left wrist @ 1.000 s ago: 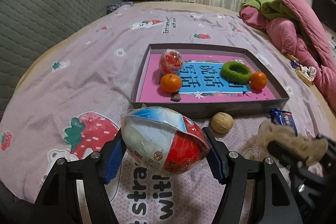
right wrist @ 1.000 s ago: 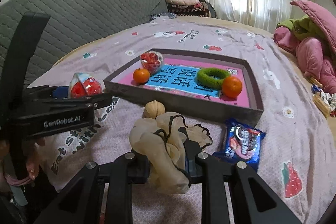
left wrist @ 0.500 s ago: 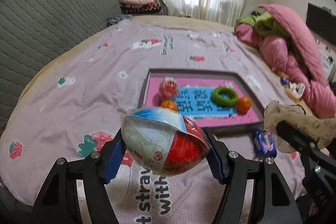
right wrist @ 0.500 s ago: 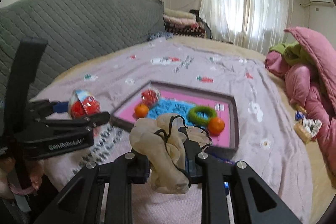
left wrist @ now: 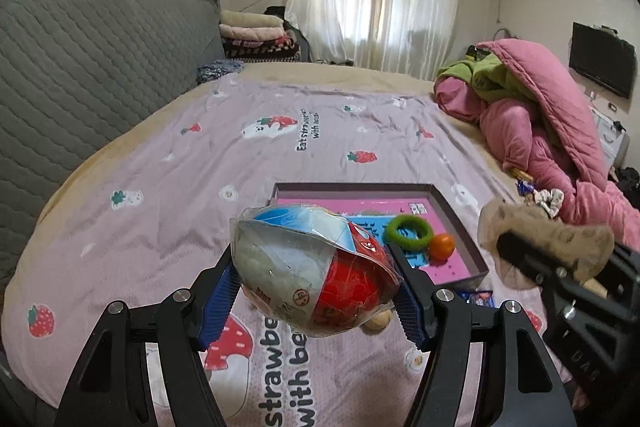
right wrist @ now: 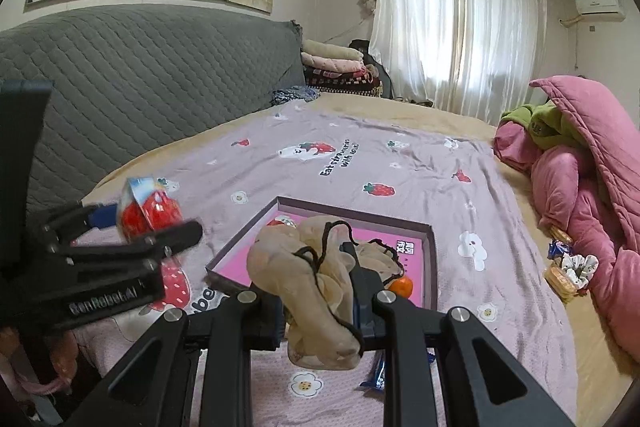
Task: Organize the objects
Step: 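Close left tool on the capsule while right tool grips the mesh cloth, lift both, then carry the capsule and mesh cloth over the tray with both tools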
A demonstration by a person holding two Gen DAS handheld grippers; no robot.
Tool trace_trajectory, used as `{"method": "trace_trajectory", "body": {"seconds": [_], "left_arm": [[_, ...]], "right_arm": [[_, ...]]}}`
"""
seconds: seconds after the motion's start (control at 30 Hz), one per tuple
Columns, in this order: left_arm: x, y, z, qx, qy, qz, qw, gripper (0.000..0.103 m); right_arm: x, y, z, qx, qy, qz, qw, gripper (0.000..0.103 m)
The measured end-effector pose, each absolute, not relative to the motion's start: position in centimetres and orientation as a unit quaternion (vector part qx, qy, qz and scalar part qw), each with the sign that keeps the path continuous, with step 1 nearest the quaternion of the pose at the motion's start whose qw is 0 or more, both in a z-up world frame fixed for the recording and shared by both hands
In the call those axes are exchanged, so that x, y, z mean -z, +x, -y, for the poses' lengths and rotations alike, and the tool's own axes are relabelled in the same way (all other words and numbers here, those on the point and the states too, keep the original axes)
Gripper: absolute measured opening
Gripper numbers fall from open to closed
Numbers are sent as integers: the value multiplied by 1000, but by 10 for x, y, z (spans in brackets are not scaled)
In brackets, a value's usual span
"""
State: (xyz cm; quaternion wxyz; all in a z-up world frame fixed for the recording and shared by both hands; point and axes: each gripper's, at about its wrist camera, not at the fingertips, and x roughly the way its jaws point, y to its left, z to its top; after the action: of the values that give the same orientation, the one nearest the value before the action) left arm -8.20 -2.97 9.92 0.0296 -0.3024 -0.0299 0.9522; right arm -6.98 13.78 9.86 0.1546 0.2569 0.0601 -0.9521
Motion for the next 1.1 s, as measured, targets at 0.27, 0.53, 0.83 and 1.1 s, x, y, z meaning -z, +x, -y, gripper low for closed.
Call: {"method": "trace_trajectory", "body": {"seconds": [0.27, 0.53, 0.83, 1.1], "left_arm": [[-110, -102, 27, -955, -294, 26, 24, 71], [-114, -123, 14, -957, -288, 13, 25, 71], [-121, -151, 10, -958, -286, 5, 24, 71], [-129, -171, 19, -961, -277, 6, 19, 71]], "right_arm": [[-105, -80, -141, 954, 247, -60, 158, 24], [-107, -95, -147, 957, 241, -47, 157, 24], [-120, -117, -144, 961, 222, -47, 158, 24], [-129, -134, -143, 965, 203, -42, 159, 24]]}}
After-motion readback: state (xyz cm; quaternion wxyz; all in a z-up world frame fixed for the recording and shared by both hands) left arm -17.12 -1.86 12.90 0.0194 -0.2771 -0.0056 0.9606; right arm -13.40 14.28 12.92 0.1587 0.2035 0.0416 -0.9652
